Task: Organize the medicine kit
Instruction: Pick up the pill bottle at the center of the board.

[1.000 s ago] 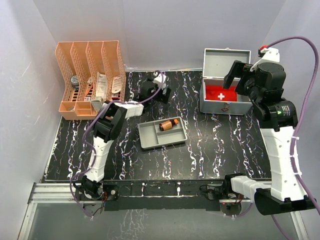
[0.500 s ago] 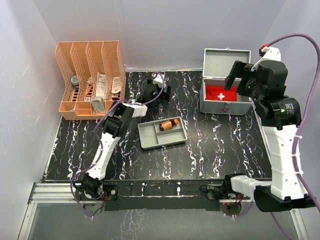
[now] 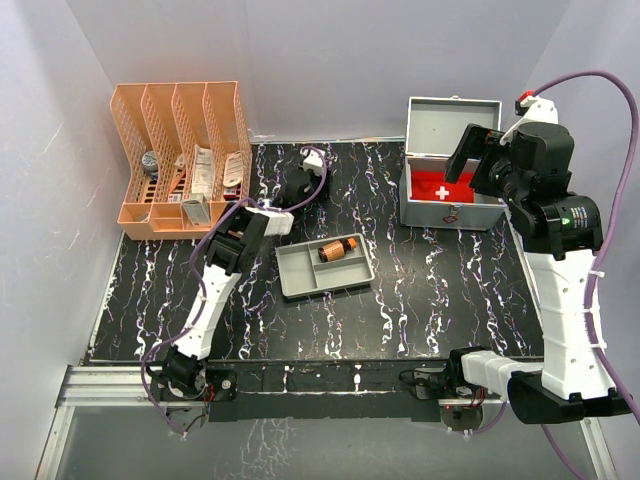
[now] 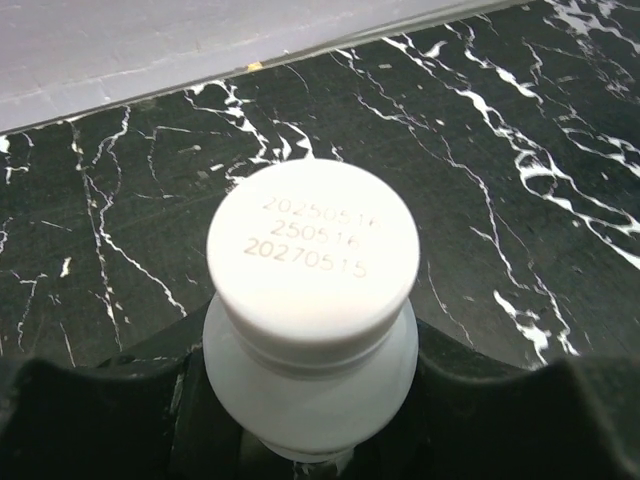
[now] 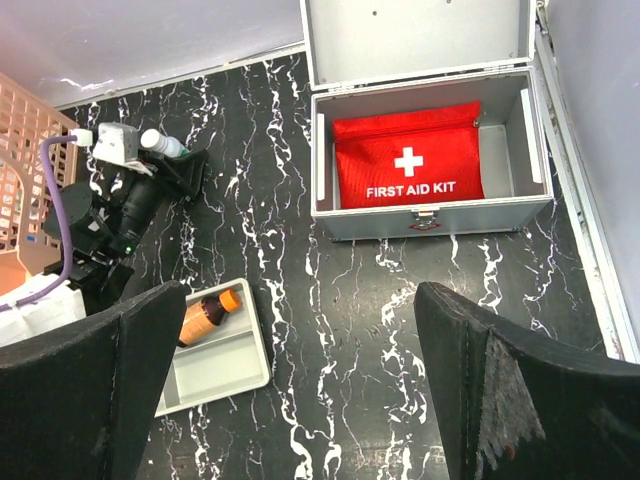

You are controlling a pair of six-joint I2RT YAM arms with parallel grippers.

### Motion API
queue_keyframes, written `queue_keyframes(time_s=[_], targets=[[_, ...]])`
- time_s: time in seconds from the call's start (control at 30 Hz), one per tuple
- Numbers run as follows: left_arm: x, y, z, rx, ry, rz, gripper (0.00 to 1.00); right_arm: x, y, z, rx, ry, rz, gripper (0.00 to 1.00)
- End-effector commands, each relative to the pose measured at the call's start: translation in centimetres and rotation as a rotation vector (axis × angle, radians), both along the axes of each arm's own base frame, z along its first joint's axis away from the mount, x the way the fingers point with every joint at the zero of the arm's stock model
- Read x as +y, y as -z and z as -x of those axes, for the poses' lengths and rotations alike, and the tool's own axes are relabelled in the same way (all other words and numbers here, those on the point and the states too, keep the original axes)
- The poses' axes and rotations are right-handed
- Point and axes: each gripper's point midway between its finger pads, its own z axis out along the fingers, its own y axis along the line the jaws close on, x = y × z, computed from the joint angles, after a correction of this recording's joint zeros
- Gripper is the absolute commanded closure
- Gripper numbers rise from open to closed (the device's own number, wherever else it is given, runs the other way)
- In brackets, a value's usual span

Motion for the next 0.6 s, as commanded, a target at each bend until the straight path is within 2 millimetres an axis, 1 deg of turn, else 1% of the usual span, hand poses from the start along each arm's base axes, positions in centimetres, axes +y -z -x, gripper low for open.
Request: queue_keyframes(time_s=[0.0,0.07,0.13,0.17,0.2,0.27,0.37,0.4,0.47,0.53,0.57], targets=[[-0.9,-3.7,1.7,-0.019,0.104,-0.023,1.0,0.5,-1.2,-0.2,-0.062,-0.015,-0.032,0.02],[-1.2,-5.4,3.5,-0.015,0.19,-0.057,1.0,0.7,-1.0,-0.4,-0.07,-0.021,-0.041,0.02],[-1.6,-7.6,6.0,-0.002,0.318,-0.109,1.0,0.8,-0.8,-0.5,-0.083,-0.026,-0.045,0.02],[-1.3,-8.4,7.3,0.021,0.38,-0.134,1.0,0.9,-0.8,-0.6,-0.094,-0.029,-0.047,0.02],[-1.2,-9.8,8.6,0.043,0.456,-0.14,1.0,1.0,-0.7,-0.7,-0.1,-0.034,-0.049,0.02],[-1.1,-11.9,11.8,0.113,0.623,-0.163,1.0,1.1,-0.7,-0.8,-0.113,-0.041,-0.053,0.02],[-0.4,-14.4,17.2,0.26,0.853,-0.247,1.0,1.2,-1.1,-0.9,-0.139,-0.051,-0.048,0.02],[0.2,-14.9,19.0,0.317,0.916,-0.283,1.0,1.1,-1.3,-0.9,-0.149,-0.051,-0.039,0.02],[1.6,-15.6,21.8,0.425,0.99,-0.337,1.0,0.8,-1.7,-0.8,-0.16,-0.046,-0.018,0.02],[3.2,-15.5,24.3,0.537,1.041,-0.421,1.0,0.6,-1.9,-0.7,-0.166,-0.044,0.006,0.02],[4.1,-14.9,25.3,0.605,1.045,-0.475,1.0,0.5,-1.9,-0.6,-0.166,-0.046,0.02,0.02]])
